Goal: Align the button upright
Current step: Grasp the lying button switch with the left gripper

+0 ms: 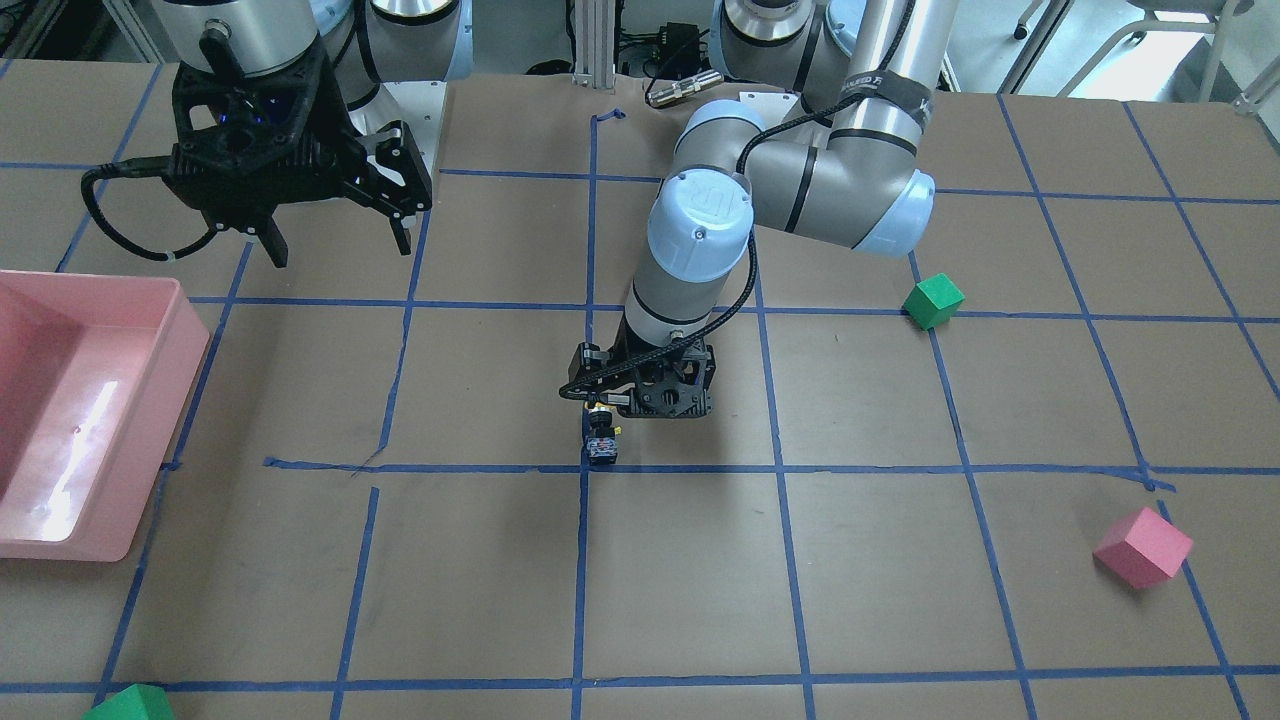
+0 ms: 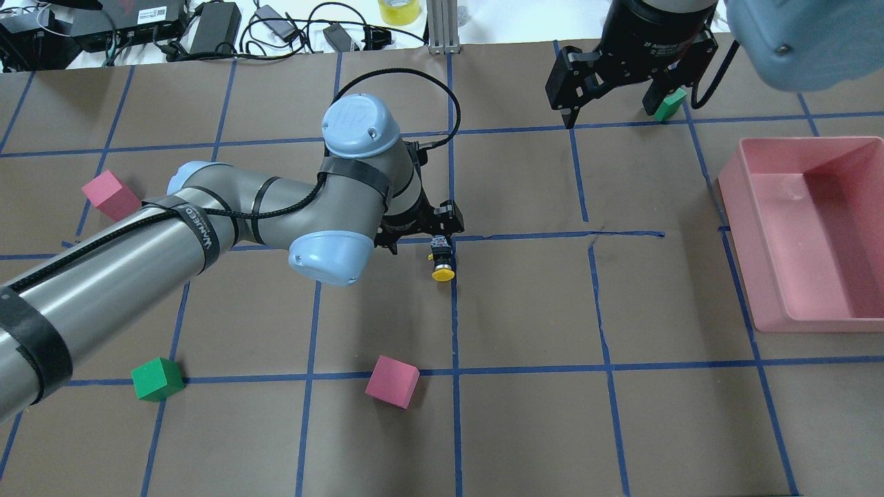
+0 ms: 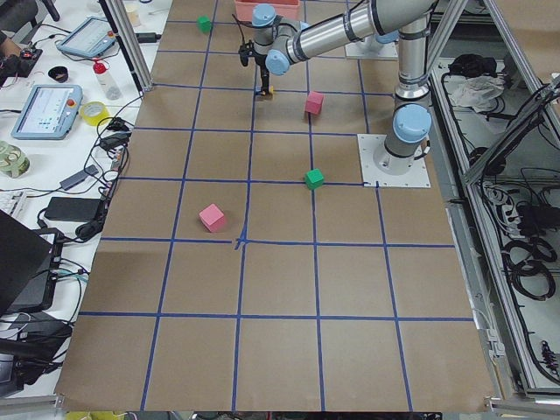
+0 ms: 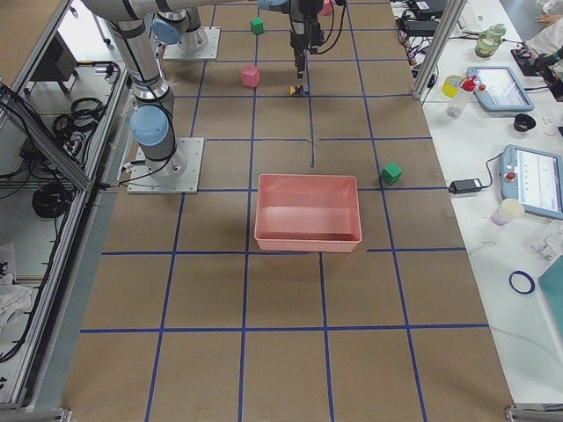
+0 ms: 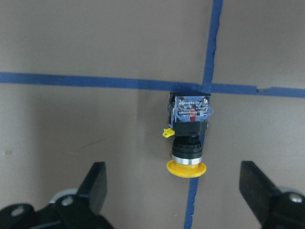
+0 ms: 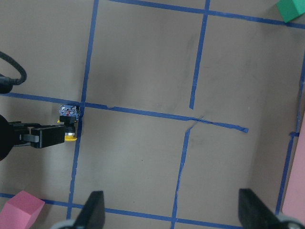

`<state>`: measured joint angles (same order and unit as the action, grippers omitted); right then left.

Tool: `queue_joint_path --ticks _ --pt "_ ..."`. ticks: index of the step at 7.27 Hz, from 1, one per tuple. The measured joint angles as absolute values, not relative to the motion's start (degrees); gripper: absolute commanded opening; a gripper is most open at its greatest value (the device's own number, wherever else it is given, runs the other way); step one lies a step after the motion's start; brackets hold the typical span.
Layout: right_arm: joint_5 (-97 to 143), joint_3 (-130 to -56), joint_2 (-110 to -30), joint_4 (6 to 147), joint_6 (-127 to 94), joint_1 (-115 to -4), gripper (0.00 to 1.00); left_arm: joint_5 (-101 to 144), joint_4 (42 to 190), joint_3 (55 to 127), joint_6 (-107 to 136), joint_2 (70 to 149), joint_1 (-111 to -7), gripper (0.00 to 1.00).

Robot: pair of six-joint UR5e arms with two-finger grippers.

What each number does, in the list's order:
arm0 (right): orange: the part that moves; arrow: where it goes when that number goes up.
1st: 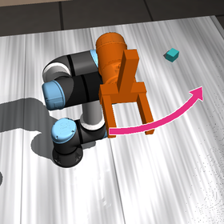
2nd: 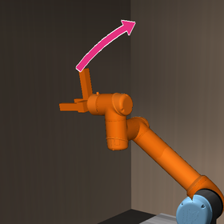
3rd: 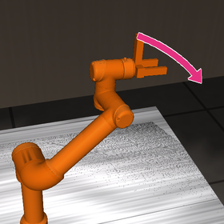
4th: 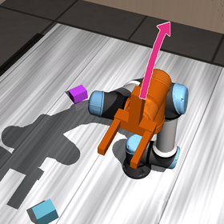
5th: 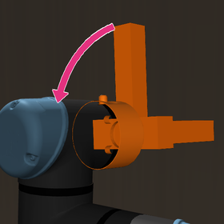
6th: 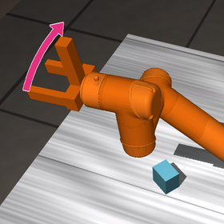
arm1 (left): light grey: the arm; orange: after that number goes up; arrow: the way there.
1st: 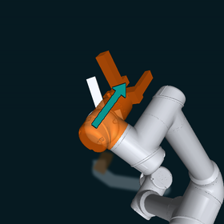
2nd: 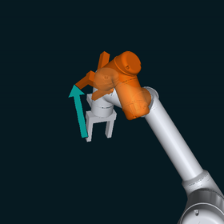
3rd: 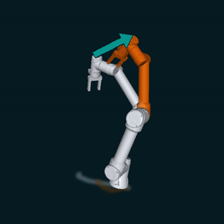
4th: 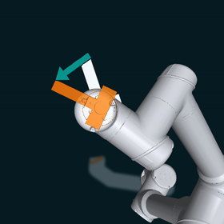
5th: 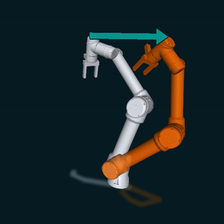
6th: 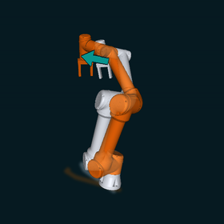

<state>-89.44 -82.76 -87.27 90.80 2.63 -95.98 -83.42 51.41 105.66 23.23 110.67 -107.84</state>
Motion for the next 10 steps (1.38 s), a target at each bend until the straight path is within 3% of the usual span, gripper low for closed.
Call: queue_joint_path --ticks 5,6,8,10 --pt "-89.55 -82.78 -87.36 90.47 2.64 -95.98 1.0 -84.04 46.71 105.99 24.9 115.76 -109.42 0.94" --pt "-89.58 -82.79 -87.36 90.3 2.66 -95.98 1.0 -84.01 46.51 105.99 25.89 116.25 -109.89 0.86" --pt "-89.64 -82.79 -87.36 89.96 2.71 -95.98 1.0 -83.83 46.42 105.95 26.45 116.66 -110.25 0.36" --pt "-89.65 -82.79 -87.36 89.84 2.72 -95.98 1.0 -83.71 46.46 105.89 26.11 116.71 -110.3 0.0"
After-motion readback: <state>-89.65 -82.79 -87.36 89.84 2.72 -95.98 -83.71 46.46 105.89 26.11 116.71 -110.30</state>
